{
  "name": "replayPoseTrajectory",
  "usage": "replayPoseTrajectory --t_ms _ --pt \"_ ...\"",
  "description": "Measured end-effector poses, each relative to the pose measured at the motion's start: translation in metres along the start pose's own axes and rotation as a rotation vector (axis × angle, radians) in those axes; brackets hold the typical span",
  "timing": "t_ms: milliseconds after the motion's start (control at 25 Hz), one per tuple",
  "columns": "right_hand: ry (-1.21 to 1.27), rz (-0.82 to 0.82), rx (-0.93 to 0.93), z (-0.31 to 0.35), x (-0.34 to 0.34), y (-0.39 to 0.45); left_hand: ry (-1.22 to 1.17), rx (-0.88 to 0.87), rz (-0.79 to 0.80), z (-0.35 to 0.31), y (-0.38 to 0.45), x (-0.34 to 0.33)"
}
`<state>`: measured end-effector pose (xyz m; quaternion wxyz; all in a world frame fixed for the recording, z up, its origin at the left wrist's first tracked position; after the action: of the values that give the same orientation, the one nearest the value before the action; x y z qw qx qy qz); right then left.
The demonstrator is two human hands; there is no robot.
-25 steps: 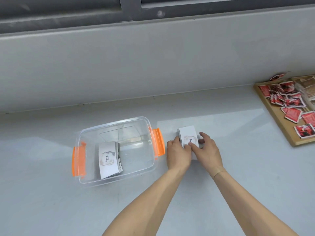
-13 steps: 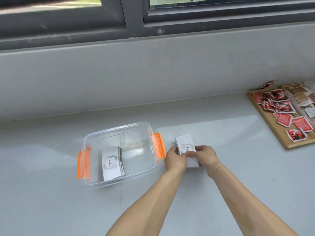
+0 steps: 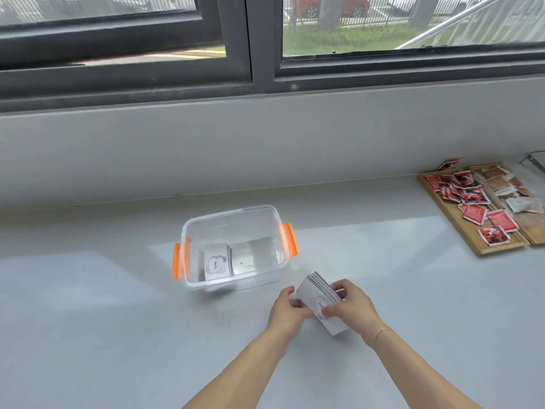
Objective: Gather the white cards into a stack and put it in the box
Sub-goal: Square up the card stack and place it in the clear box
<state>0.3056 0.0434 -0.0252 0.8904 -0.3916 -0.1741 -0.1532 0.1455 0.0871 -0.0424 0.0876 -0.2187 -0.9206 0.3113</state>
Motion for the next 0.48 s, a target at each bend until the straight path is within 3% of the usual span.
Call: replayPoseTrajectory --t_ms 320,480 --pt "-0.565 0.057 0.34 0.003 -0.054 -0.06 0.647 -0.301 0.037 0.027 -0.064 0.053" --pt "-0.68 0.08 0.535 0.006 -0.086 -0.082 0.857 -0.436 0.009 0.04 -0.088 0.071"
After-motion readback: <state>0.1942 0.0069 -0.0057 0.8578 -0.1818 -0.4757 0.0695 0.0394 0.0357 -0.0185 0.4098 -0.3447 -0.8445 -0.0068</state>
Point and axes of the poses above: each hand's wrist, its own y-axis towards the middle knuckle, its own x-axis out of the back of the hand, z = x × y, the point moved 5 cm from there along y, towards the middle knuckle, and after that the axes turned 5 degrees about -x, right-handed, at the moved point
